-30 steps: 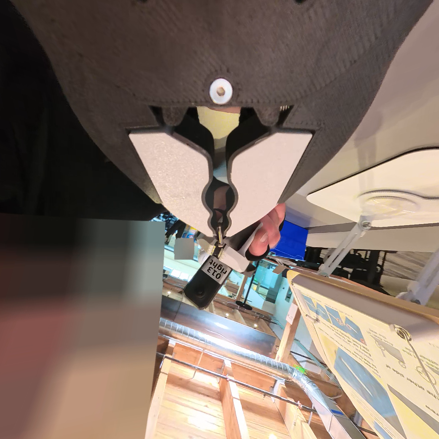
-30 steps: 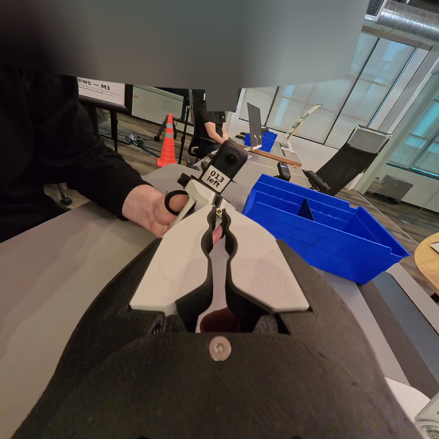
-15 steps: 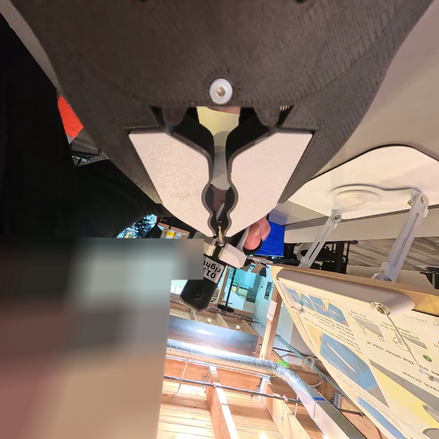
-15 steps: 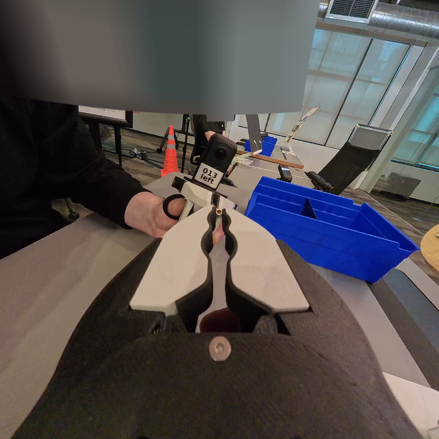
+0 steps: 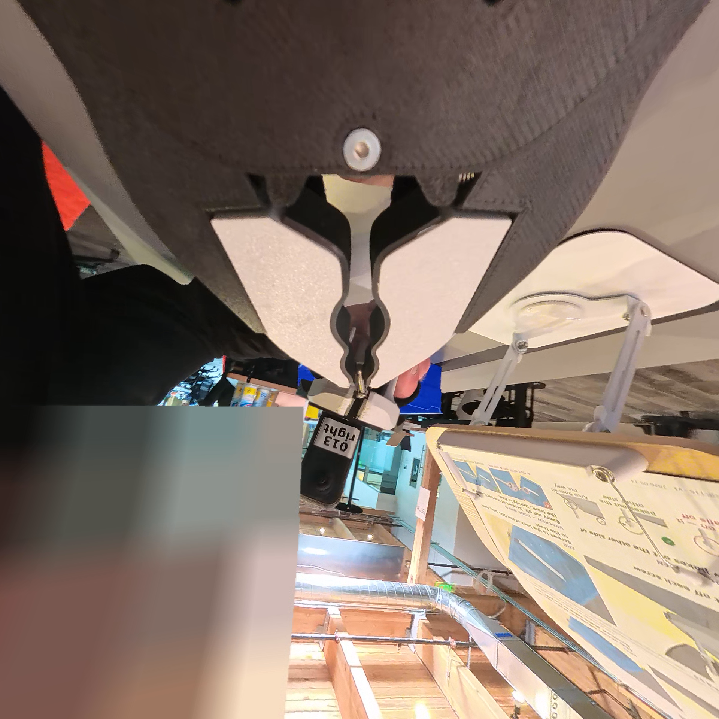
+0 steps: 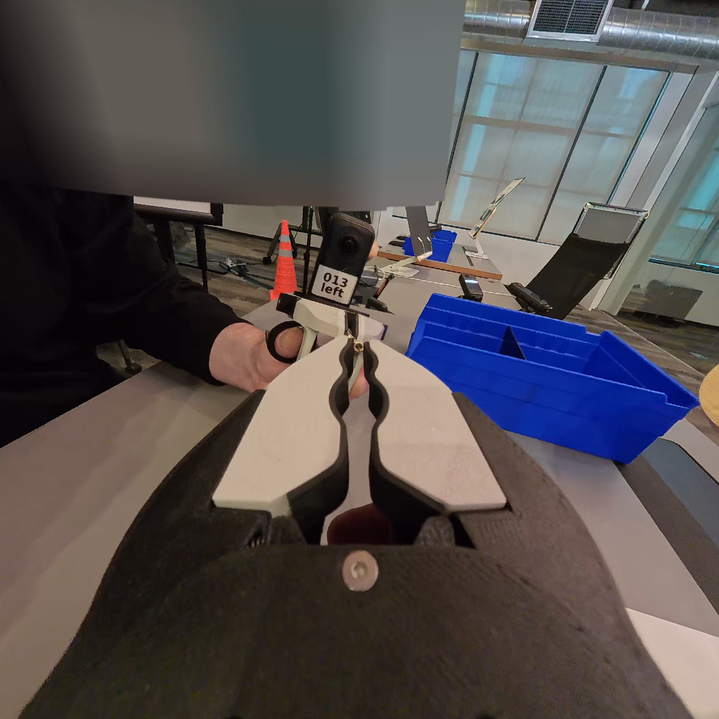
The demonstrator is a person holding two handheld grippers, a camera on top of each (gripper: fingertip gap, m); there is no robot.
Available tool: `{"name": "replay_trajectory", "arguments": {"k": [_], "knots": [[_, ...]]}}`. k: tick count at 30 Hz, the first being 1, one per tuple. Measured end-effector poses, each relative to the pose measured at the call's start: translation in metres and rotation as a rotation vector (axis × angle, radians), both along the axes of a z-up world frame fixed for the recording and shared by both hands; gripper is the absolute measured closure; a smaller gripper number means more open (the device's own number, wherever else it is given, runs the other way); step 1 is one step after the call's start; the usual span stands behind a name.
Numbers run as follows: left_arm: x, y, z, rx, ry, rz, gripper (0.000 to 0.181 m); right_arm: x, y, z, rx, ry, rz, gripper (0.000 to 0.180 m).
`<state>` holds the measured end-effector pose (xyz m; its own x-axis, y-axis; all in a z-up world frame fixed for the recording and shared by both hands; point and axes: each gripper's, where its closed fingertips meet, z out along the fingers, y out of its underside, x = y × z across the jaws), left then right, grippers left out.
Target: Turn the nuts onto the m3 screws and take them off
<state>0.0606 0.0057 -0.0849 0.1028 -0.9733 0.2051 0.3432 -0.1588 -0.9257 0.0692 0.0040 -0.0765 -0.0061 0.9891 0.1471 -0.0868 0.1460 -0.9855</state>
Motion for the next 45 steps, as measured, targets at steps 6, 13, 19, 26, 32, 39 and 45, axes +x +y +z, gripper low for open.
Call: {"name": "replay_trajectory", "arguments": {"k": [6, 13, 19, 26, 32, 39, 45], "knots": [[0.0004, 0.0007, -0.0017, 0.032, 0.027, 0.032, 0.177, 0.0004, 0.0010, -0.0004, -0.026, 0.010, 0.008, 0.175], [0.0012, -0.0024, 0.0005, 0.101, 0.084, 0.087, 0.177, 0.0009, 0.0027, -0.0018, -0.058, 0.015, 0.018, 0.175], [0.0013, -0.0021, 0.0002, 0.156, 0.124, 0.130, 0.177, 0.0009, 0.0035, -0.0024, -0.084, 0.023, 0.028, 0.175], [0.0019, -0.0008, -0.0014, 0.228, 0.179, 0.191, 0.177, 0.0012, 0.0055, -0.0039, -0.128, 0.033, 0.043, 0.175], [0.0032, 0.0000, -0.0035, 0.266, 0.214, 0.219, 0.177, 0.0020, 0.0069, -0.0046, -0.150, 0.038, 0.052, 0.175], [0.0029, 0.0003, -0.0037, 0.324, 0.252, 0.249, 0.177, 0.0019, 0.0068, -0.0061, -0.174, 0.036, 0.069, 0.175], [0.0025, 0.0002, -0.0045, 0.415, 0.316, 0.286, 0.177, 0.0015, 0.0067, -0.0084, -0.208, 0.029, 0.090, 0.175]]}}
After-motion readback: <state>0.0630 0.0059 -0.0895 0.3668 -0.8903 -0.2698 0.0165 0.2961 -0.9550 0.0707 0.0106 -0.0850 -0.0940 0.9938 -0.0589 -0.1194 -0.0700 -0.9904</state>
